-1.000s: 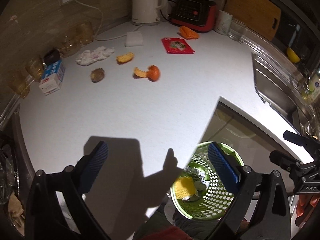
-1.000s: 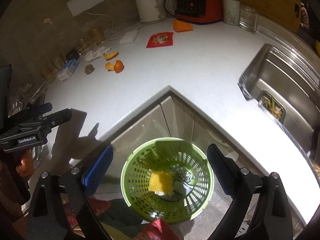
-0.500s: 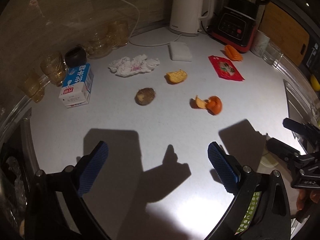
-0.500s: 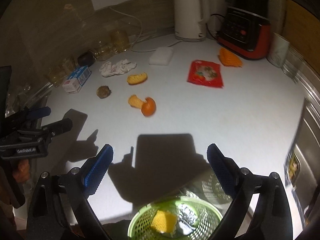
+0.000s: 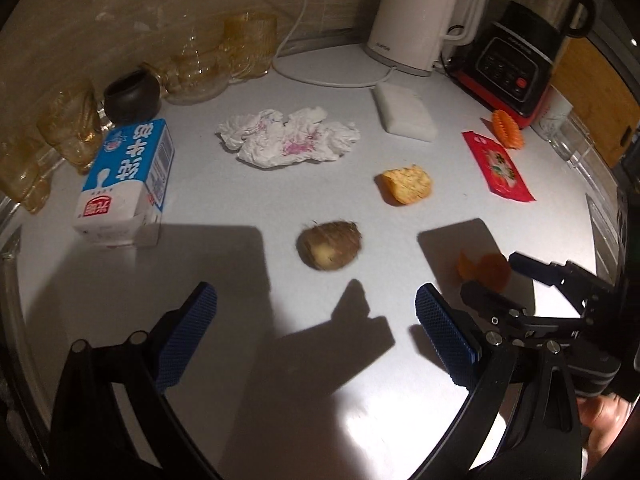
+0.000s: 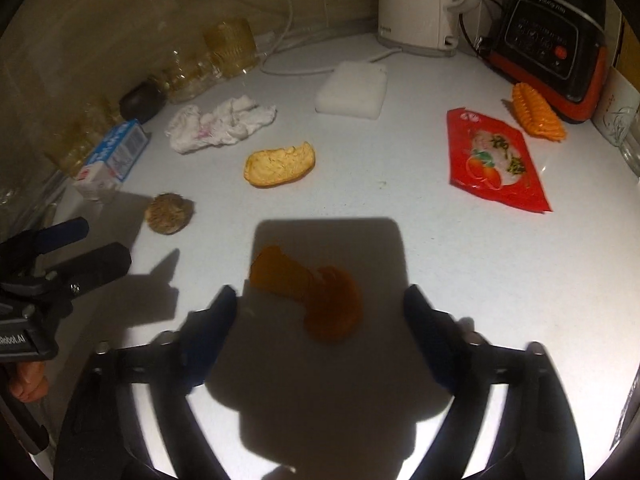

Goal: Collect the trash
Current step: 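Grasp the orange mushroom toy with the right gripper while the left grasps the brown round object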

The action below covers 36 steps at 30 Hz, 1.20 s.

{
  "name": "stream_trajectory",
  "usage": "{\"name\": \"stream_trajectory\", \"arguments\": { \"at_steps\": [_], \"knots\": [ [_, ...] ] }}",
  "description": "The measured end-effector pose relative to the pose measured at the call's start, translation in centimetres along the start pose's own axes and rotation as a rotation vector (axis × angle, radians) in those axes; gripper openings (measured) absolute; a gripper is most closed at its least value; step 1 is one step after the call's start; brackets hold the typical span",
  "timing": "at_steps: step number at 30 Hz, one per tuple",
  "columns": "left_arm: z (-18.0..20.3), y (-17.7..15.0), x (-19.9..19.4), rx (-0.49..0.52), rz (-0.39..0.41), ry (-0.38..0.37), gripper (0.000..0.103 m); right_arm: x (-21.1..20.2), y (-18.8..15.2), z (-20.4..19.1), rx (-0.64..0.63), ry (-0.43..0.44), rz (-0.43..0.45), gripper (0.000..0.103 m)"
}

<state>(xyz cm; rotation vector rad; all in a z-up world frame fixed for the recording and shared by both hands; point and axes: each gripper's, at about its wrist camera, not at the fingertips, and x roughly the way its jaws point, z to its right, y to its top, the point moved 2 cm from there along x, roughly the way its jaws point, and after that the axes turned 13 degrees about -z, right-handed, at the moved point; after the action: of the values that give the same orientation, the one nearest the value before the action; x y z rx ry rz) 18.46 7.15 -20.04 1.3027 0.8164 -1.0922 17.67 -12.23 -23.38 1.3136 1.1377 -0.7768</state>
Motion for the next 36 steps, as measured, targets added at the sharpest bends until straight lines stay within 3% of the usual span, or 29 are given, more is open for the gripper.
{"name": "stream_trajectory", "arguments": {
  "at_steps": [1, 4, 7, 8, 13, 15, 19, 22, 24, 31, 36],
  "knots": [
    [-0.1, 0.2, 0.3, 0.0, -0.002, 0.001, 0.095, 0.2, 0.1, -0.1, -0.002, -0.003, 0.004, 0.068],
    [-0.4, 0.9, 1.1, 0.002, -0.008, -0.002, 0.095, 0.1, 0.3, -0.5, -0.02, -0.015, 0.006, 0.043],
    [-0.2, 1.4, 1.8, 0.02, -0.009, 0.0, 0.095, -0.2, 0.2, -0.3, -0.017, -0.022, 0.011, 0.025],
    [0.0, 1.5, 2.0, 0.03, -0.006, 0.004, 0.095, -0.3, 0.3, 0.0, -0.011, -0.021, 0.012, 0.024],
    [0.9, 2.4, 3.2, 0.077, 0.002, 0.021, 0.093, -1.7, -0.1, 1.8, 0.037, -0.008, 0.008, 0.022],
    [1.2, 2.8, 3.9, 0.085, -0.009, 0.022, 0.081, -2.5, -0.4, 2.5, 0.056, -0.007, 0.016, 0.022],
    [1.7, 3.3, 4.6, 0.101, -0.006, 0.055, 0.072, -4.6, -1.1, 3.8, 0.084, -0.012, 0.043, 0.022],
    [2.1, 3.3, 4.6, 0.129, 0.005, 0.08, 0.054, -6.0, -1.5, 4.6, 0.104, -0.012, 0.06, 0.022],
    [2.3, 3.3, 4.4, 0.133, 0.002, 0.074, 0.037, -6.7, -1.8, 4.9, 0.113, -0.016, 0.071, 0.022],
    [2.5, 2.4, 3.6, 0.123, -0.007, 0.071, 0.036, -8.5, -3.3, 5.8, 0.136, -0.013, 0.088, 0.022],
    [4.8, 0.5, 0.0, 0.16, 0.034, 0.051, 0.036, -10.9, -5.4, 6.2, 0.139, -0.023, 0.116, 0.022]
  ]
}}
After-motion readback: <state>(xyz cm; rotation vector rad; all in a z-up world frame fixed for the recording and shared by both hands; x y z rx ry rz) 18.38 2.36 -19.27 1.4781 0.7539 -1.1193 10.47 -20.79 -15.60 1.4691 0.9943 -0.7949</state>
